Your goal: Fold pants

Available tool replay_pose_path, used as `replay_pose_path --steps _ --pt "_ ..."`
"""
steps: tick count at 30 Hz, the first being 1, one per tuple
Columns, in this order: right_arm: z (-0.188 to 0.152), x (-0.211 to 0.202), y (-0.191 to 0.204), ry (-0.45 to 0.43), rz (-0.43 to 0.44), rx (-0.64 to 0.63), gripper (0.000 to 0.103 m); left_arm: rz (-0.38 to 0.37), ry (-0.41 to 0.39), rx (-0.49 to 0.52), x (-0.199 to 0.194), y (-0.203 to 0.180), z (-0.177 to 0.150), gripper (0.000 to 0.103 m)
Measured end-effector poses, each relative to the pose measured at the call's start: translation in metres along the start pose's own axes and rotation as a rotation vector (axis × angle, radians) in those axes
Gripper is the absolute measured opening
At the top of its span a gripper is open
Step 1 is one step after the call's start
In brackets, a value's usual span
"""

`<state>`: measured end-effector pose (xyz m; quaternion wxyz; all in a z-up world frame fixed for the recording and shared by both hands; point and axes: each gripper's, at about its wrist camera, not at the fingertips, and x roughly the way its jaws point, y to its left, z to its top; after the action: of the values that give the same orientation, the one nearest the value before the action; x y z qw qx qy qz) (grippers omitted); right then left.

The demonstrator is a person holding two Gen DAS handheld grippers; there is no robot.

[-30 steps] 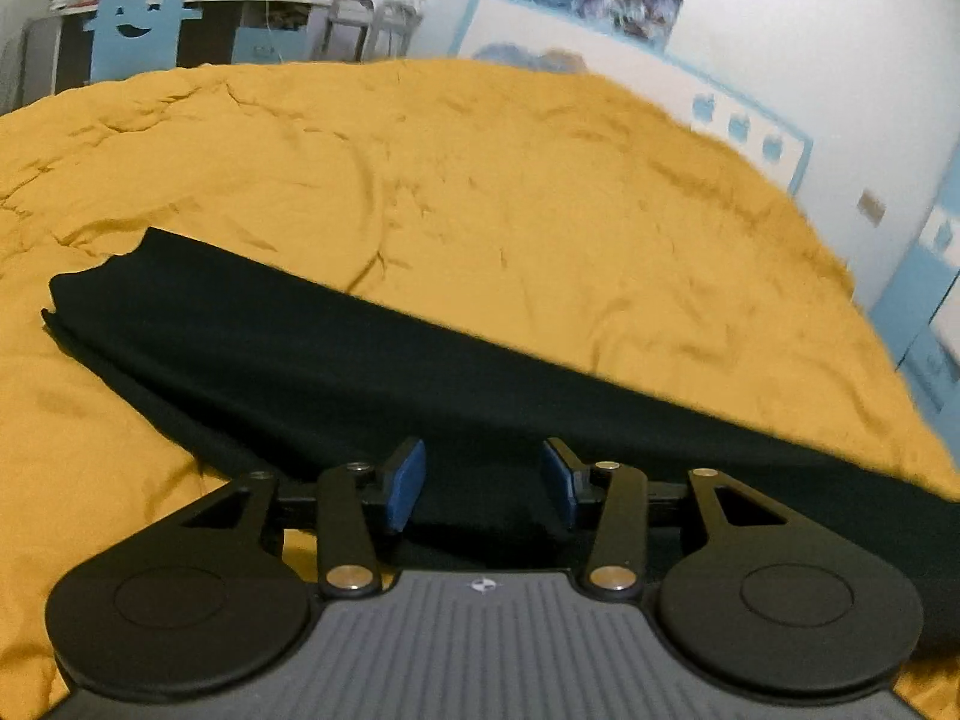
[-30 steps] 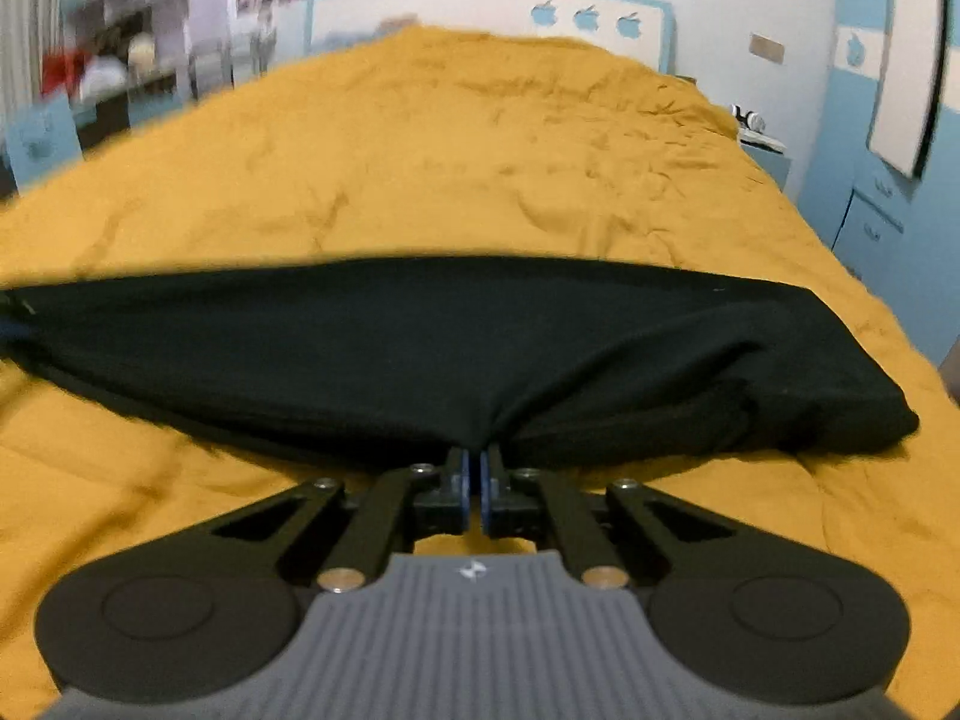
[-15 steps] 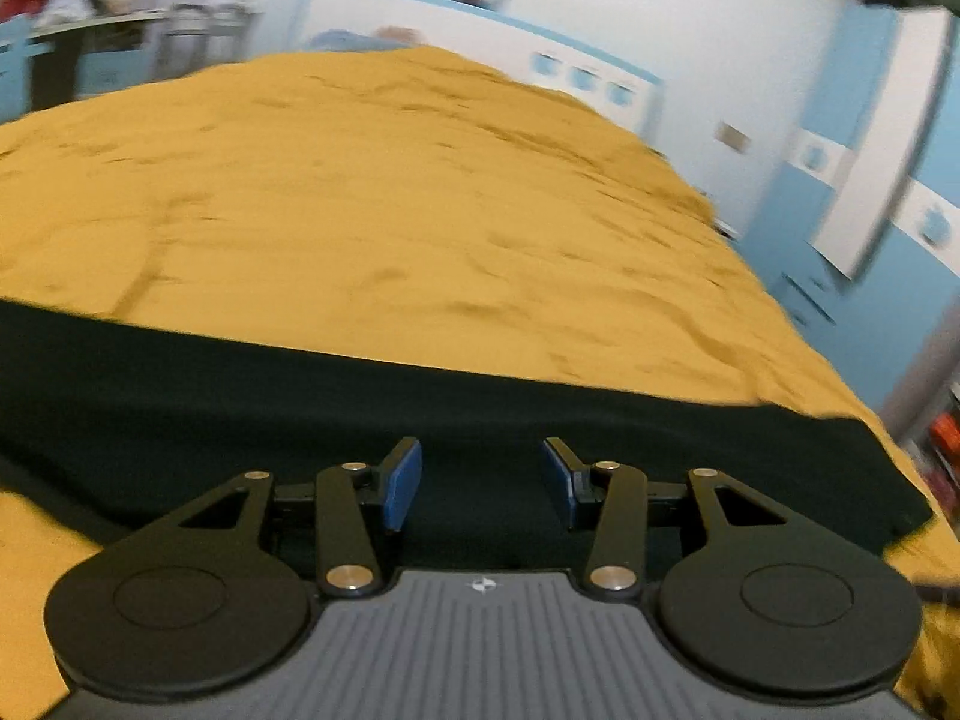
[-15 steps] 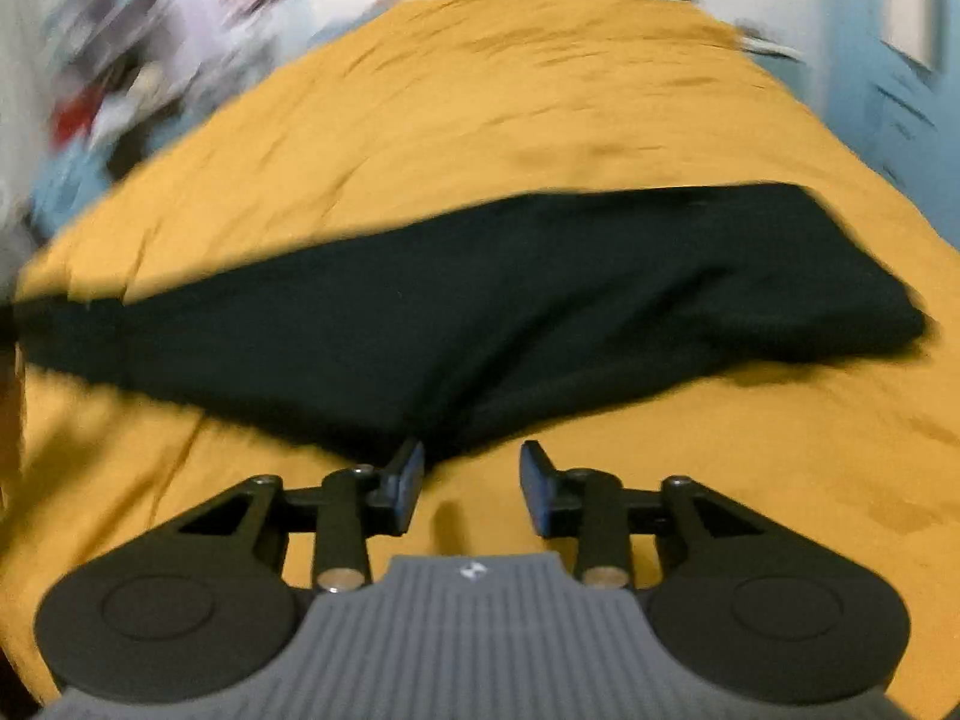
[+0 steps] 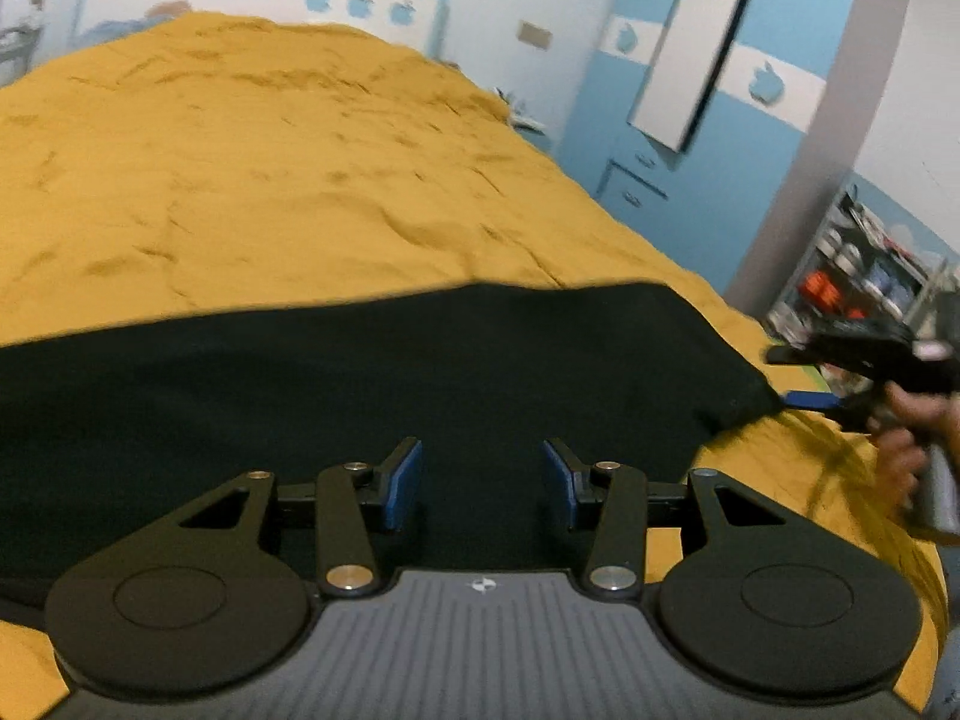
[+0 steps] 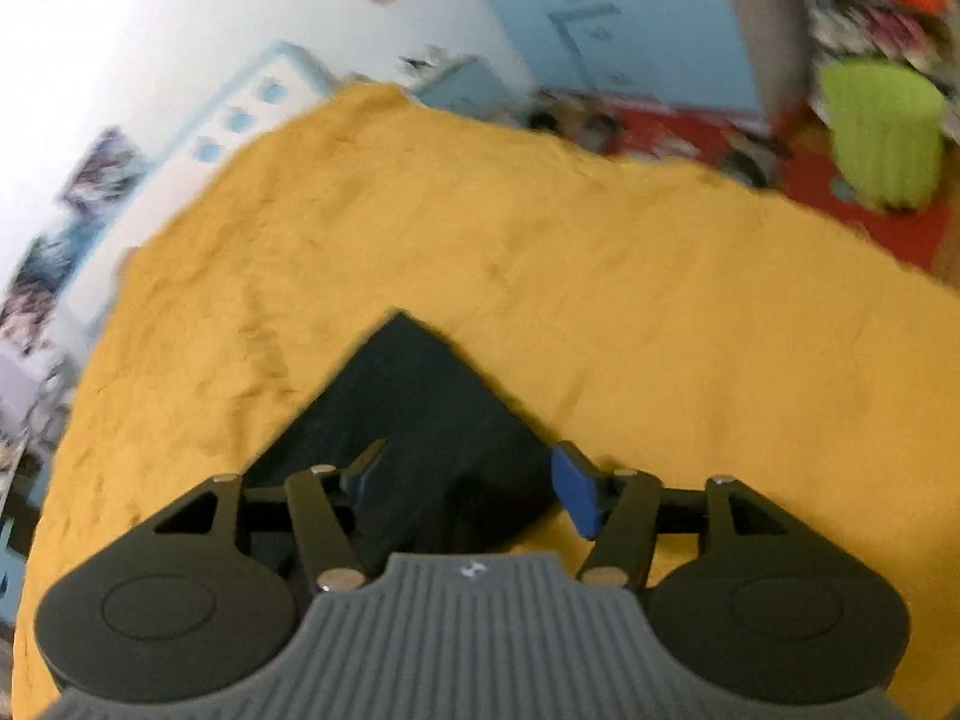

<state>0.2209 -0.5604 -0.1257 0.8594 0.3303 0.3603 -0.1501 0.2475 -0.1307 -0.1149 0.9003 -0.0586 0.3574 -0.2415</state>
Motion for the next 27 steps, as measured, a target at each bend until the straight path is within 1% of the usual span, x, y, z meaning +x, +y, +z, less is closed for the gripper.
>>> replay_pose_path --steps 1,2,4,5,6,8,10,11,13,14,15,17,18,19,20,21,22,23,24,25,27 --pt "-0.001 0.006 0.0 0.007 -0.007 0.003 0.055 -0.008 0.021 0.004 0.005 -0.003 -0.003 0.053" --pt "0.0 0.008 0.0 0.008 -0.021 -0.018 0.037 -0.024 0.055 0.006 0.01 -0.005 -0.008 0.053" --pt "0.002 0.004 0.003 -0.018 -0.032 -0.101 0.001 -0.072 0.157 -0.013 0.026 -0.005 -0.018 0.047" --pt "0.003 0.0 0.004 -0.033 -0.002 -0.123 0.0 -0.078 0.183 -0.009 0.029 -0.005 -0.023 0.046" --pt "0.007 -0.007 0.0 -0.05 0.026 -0.132 0.0 -0.082 0.181 0.007 0.029 -0.008 -0.025 0.046" --pt "0.01 -0.02 -0.005 -0.094 0.052 -0.15 0.0 -0.116 0.193 0.012 0.026 -0.009 -0.027 0.044" --pt "0.01 -0.024 -0.006 -0.115 0.074 -0.172 0.0 -0.114 0.197 0.019 0.025 -0.01 -0.029 0.044" --pt "0.01 -0.022 -0.006 -0.117 0.064 -0.173 0.002 -0.11 0.197 0.025 0.025 -0.01 -0.03 0.044" --pt "0.011 -0.023 -0.005 -0.143 0.014 -0.146 0.013 -0.108 0.196 0.02 0.023 -0.008 -0.032 0.044" --pt "0.011 -0.023 -0.006 -0.152 0.014 -0.121 0.033 -0.107 0.192 0.017 0.023 -0.008 -0.033 0.045" --pt "0.011 -0.021 -0.007 -0.15 0.025 -0.095 0.05 -0.105 0.188 0.015 0.023 -0.008 -0.033 0.045" --pt "0.007 -0.009 -0.005 -0.104 0.033 -0.046 0.059 -0.1 0.179 0.017 0.024 -0.011 -0.033 0.045" --pt "0.004 -0.001 -0.004 -0.069 0.029 -0.025 0.066 -0.097 0.178 0.02 0.026 -0.013 -0.032 0.045" --pt "0.001 0.007 -0.004 -0.036 0.015 -0.009 0.069 -0.093 0.178 0.022 0.026 -0.014 -0.032 0.045" --pt "-0.004 0.014 -0.003 -0.019 -0.006 -0.001 0.069 -0.091 0.178 0.024 0.027 -0.015 -0.031 0.045" --pt "-0.006 0.018 -0.002 -0.017 -0.037 -0.008 0.059 -0.091 0.179 0.024 0.027 -0.015 -0.03 0.045" --pt "-0.007 0.021 0.0 -0.015 -0.056 -0.027 0.044 -0.092 0.18 0.022 0.029 -0.017 -0.028 0.045" --pt "-0.006 0.024 0.001 -0.005 -0.056 -0.041 0.016 -0.094 0.182 0.018 0.029 -0.016 -0.027 0.045" --pt "-0.004 0.022 0.002 -0.012 -0.029 -0.041 0.003 -0.096 0.183 0.014 0.03 -0.016 -0.027 0.045" --pt "-0.002 0.015 0.004 -0.031 -0.012 -0.049 0.002 -0.1 0.182 0.008 0.029 -0.015 -0.026 0.045" --pt "0.004 -0.008 0.008 -0.112 0.043 -0.089 0.002 -0.111 0.177 -0.005 0.027 -0.013 -0.025 0.045"
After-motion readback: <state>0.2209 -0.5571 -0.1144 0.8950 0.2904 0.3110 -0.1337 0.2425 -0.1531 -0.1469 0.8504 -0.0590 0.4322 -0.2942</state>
